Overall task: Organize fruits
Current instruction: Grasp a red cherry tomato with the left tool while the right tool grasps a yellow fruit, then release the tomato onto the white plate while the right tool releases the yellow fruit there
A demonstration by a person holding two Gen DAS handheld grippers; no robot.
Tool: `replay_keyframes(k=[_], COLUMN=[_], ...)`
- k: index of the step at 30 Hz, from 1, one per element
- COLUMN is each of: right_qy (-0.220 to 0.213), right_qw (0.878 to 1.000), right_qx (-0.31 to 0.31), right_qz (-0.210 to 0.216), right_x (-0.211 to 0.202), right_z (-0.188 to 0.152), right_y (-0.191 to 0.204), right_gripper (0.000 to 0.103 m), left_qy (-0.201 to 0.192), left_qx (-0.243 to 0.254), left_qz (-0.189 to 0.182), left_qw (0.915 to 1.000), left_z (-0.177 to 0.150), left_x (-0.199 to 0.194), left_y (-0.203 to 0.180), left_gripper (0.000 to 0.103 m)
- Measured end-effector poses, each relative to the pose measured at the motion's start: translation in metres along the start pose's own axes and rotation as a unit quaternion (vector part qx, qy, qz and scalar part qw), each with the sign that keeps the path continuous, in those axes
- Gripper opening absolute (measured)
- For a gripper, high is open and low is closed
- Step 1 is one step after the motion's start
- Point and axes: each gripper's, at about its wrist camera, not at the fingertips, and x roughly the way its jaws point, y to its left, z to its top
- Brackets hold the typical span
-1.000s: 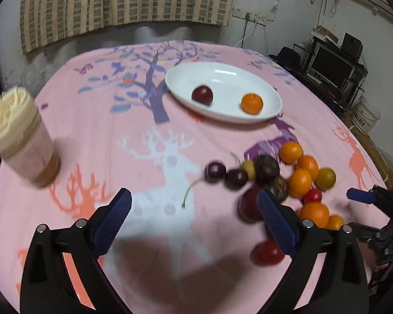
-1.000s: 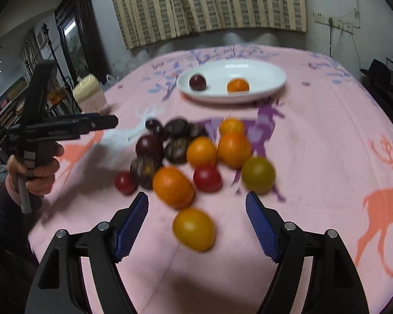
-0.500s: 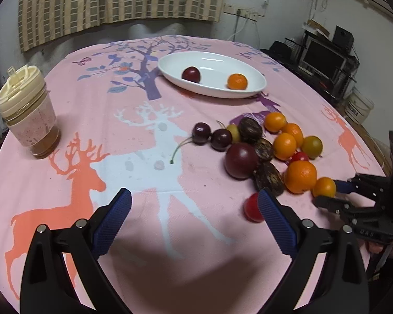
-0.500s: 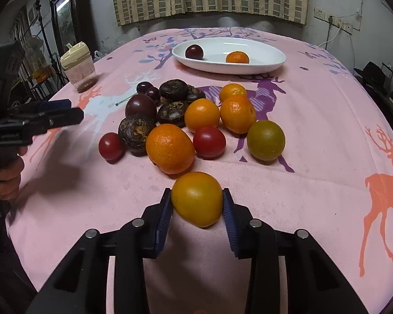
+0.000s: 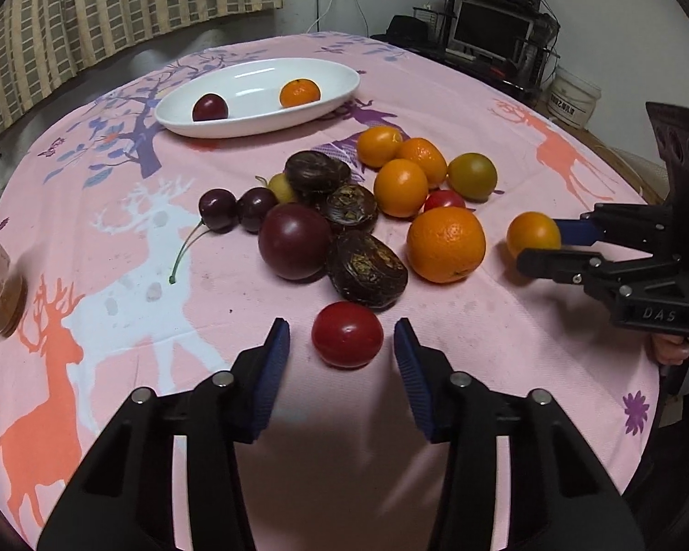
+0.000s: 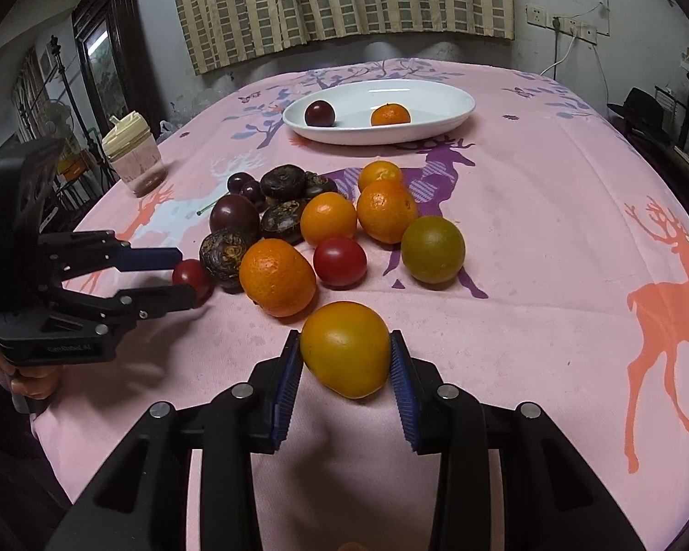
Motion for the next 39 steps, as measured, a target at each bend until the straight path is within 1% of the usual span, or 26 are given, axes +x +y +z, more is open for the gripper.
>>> replay_keyframes(k=[2, 4, 5, 9, 12, 13, 15, 18, 19, 21, 23, 24, 26, 28, 30, 32, 33, 34, 35, 36, 38, 39], right_qy=[-0.003, -0.005, -0.006, -0.009, -0.016, -0.019, -0.029, -0.055, -0.061, -0.067, -0.064, -0.064, -0.054, -0.031, -0.014, -0.006, -0.001, 0.002, -0.001, -0.007, -0.015, -0.022], right_qw=[1.0, 1.0, 1.0, 1.0, 1.0, 1.0, 0.999, 0.998, 0.998, 0.997, 0.997, 0.997, 0.996, 0.995, 0.995, 0.996, 0.996, 0.995, 0.995, 0.995, 0.995, 0.996], right_qx=[0.002, 0.003, 0.003, 0.002, -0.004, -0.008, -0.018, -0.015, -0.005, 0.022, 0.047, 0.052, 0.071, 0.096, 0.098, 0.093, 0.094, 0.096, 0.099, 0.101, 0.097, 0.092], right_qz=[0.001, 0.003, 0.005, 0.007, 0.013, 0.014, 0.012, 0.018, 0.023, 0.03, 0.018, 0.008, -0.007, -0.002, -0.006, -0.01, -0.011, -0.01, -0.006, -0.006, -0.003, 0.001], right_x=[-0.001, -0.002, -0.002, -0.003, -0.006, -0.007, -0.006, 0.003, 0.009, 0.029, 0.056, 0.068, 0.095, 0.122, 0.143, 0.155, 0.16, 0.163, 0.162, 0.159, 0.149, 0.139], right_z=[0.001, 0.003, 0.004, 0.011, 0.024, 0.032, 0.053, 0.092, 0.106, 0.136, 0.168, 0.179, 0.201, 0.216, 0.224, 0.227, 0.228, 0.229, 0.229, 0.228, 0.225, 0.222], right_y=[-0.002, -0.003, -0.003, -0.007, -0.011, -0.012, -0.015, -0.024, -0.029, -0.042, -0.056, -0.061, -0.075, -0.089, -0.094, -0.093, -0.093, -0.094, -0.093, -0.093, -0.091, -0.087], right_gripper=[0.038, 0.038, 0.038, 0.038, 0.038, 0.038, 0.038, 0.038, 0.038, 0.038, 0.038, 0.038, 0.038, 0.038, 0.038, 0.039, 0.039, 0.045, 0.055, 0.057, 0.057, 0.058], left_qy=[0.005, 0.01, 0.015, 0.018, 0.021, 0.014, -0.006, -0.041, -0.053, -0.065, -0.064, -0.06, -0.037, -0.014, 0.001, 0.01, 0.014, 0.021, 0.021, 0.02, 0.012, 0.006], left_qx=[0.003, 0.004, 0.004, 0.004, -0.004, -0.007, -0.01, -0.022, -0.03, -0.051, -0.064, -0.068, -0.074, -0.085, -0.085, -0.079, -0.077, -0.076, -0.077, -0.077, -0.072, -0.067], left_qz=[0.0, -0.003, -0.006, -0.009, -0.031, -0.043, -0.048, -0.047, -0.038, -0.019, -0.014, -0.012, -0.007, -0.004, 0.0, 0.015, 0.02, 0.022, 0.018, 0.015, 0.023, 0.031], left_qw=[1.0, 0.9999, 0.9999, 0.9998, 0.9993, 0.999, 0.9988, 0.9978, 0.9974, 0.9964, 0.9958, 0.9958, 0.9965, 0.9963, 0.9964, 0.9967, 0.9968, 0.9966, 0.9966, 0.9967, 0.997, 0.9973], left_z=[0.0, 0.0, 0.0, 0.0, 0.006, 0.014, 0.035, 0.076, 0.094, 0.13, 0.158, 0.17, 0.192, 0.205, 0.21, 0.211, 0.212, 0.213, 0.212, 0.211, 0.208, 0.205], left_x=[0.003, 0.007, 0.01, 0.009, 0.002, -0.005, -0.017, -0.026, -0.024, -0.01, 0.01, 0.022, 0.053, 0.081, 0.1, 0.111, 0.115, 0.119, 0.12, 0.118, 0.11, 0.102], left_y=[-0.001, -0.001, -0.001, 0.0, 0.01, 0.016, 0.027, 0.046, 0.054, 0.068, 0.078, 0.082, 0.089, 0.095, 0.099, 0.1, 0.1, 0.101, 0.102, 0.101, 0.1, 0.097], left_gripper=[0.046, 0.04, 0.032, 0.031, 0.031, 0.031, 0.031, 0.031, 0.031, 0.031, 0.031, 0.031, 0.031, 0.031, 0.031, 0.031, 0.031, 0.031, 0.033, 0.039, 0.045, 0.053])
